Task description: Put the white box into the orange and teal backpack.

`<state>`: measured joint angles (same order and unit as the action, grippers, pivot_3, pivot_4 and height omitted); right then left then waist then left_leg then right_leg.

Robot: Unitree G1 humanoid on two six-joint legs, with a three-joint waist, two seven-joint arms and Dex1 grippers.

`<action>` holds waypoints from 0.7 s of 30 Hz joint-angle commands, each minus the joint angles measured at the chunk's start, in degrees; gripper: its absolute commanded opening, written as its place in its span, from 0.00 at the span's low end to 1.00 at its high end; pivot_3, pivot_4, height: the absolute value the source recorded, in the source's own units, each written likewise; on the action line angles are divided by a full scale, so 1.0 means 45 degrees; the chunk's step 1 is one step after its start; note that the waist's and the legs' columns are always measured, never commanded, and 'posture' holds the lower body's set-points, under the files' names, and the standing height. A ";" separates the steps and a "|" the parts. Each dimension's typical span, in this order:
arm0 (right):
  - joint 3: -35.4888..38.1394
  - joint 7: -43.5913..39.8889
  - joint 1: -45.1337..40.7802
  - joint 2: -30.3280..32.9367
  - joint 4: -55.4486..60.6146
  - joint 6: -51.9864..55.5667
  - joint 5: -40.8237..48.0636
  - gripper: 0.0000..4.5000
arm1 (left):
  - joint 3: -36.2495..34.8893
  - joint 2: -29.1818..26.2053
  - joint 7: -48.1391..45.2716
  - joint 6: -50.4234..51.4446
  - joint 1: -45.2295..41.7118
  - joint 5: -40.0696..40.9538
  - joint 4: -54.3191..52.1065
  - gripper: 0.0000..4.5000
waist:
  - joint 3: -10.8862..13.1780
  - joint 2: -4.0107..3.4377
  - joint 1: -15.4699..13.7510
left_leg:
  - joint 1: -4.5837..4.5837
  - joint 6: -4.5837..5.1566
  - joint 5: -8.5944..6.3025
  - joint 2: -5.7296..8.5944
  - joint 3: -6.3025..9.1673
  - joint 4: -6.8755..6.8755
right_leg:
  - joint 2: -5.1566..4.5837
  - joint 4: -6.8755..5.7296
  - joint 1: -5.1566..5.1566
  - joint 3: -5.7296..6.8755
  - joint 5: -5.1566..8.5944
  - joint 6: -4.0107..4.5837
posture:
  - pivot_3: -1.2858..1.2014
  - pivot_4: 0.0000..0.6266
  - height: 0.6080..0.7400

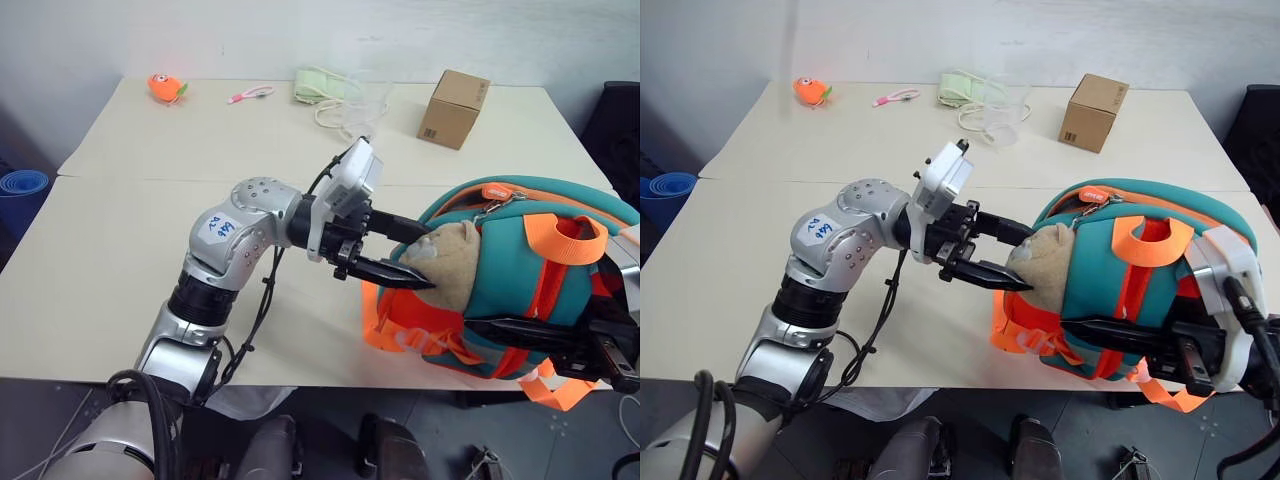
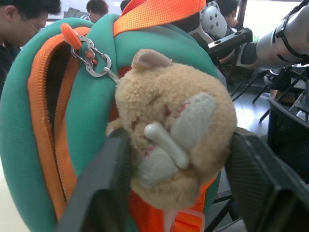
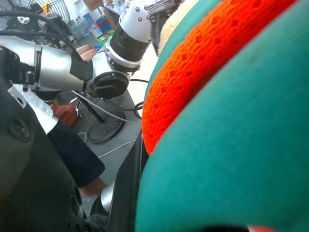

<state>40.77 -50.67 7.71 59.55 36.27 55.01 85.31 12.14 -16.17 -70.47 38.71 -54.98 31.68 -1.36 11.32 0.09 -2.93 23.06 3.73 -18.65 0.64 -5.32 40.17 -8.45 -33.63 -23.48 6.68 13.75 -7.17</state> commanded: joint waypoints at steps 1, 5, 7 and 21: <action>0.0107 0.0132 -0.0020 -0.0181 0.0145 -0.0314 0.0269 0.00 | -0.0219 -0.0016 0.0169 -0.0386 -0.0163 -0.0058 0.0179 0.35 | 0.0000 0.0000 -0.0001 | 0.0000 0.0000 0.0000 0.0000 0.0000 0.0000 | 0.0000 0.0000 0.0000 0.0000 0.0000 0.0000 | 0.52 0.24 1.00; 0.0267 0.0115 0.0082 -0.0234 0.0057 -0.0281 0.0195 0.00 | -0.0557 -0.0599 -0.0178 -0.0870 -0.0334 -0.0208 0.0890 0.16 | 0.0000 0.0000 0.0001 | 0.0000 0.0003 0.0001 0.0000 0.0000 0.0000 | -0.0001 -0.0001 -0.0001 0.0003 0.0000 0.0000 | 0.52 0.24 1.00; 0.0472 0.0027 0.0287 -0.0263 0.0020 -0.0233 0.0110 0.00 | -0.0824 -0.1248 -0.0468 -0.1152 -0.0587 -0.0396 0.1607 0.12 | 0.0000 0.0000 0.0017 | 0.0000 0.0003 0.0001 0.0000 -0.0001 -0.0002 | 0.0001 -0.0002 -0.0004 0.0006 0.0001 0.0002 | 0.52 0.24 1.00; 0.0809 -0.0353 0.1498 -0.0910 -0.0391 -0.0601 -0.1174 0.00 | 0.2098 -0.2328 -0.0104 -0.9593 0.0193 -0.6554 0.6580 0.10 | -0.0003 0.0001 -0.0076 | 0.0005 0.0019 -0.0009 0.0008 -0.0021 -0.0017 | -0.0020 0.0008 -0.0021 0.0050 -0.0001 0.0000 | 0.52 0.24 1.00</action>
<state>43.02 -51.38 14.22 56.04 35.15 53.72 80.76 16.85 -28.00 -73.66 3.30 -56.96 8.97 27.05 11.31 0.09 -3.27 23.08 3.83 -18.71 0.68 -5.42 40.09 -8.56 -33.56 -23.56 6.87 13.74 -7.18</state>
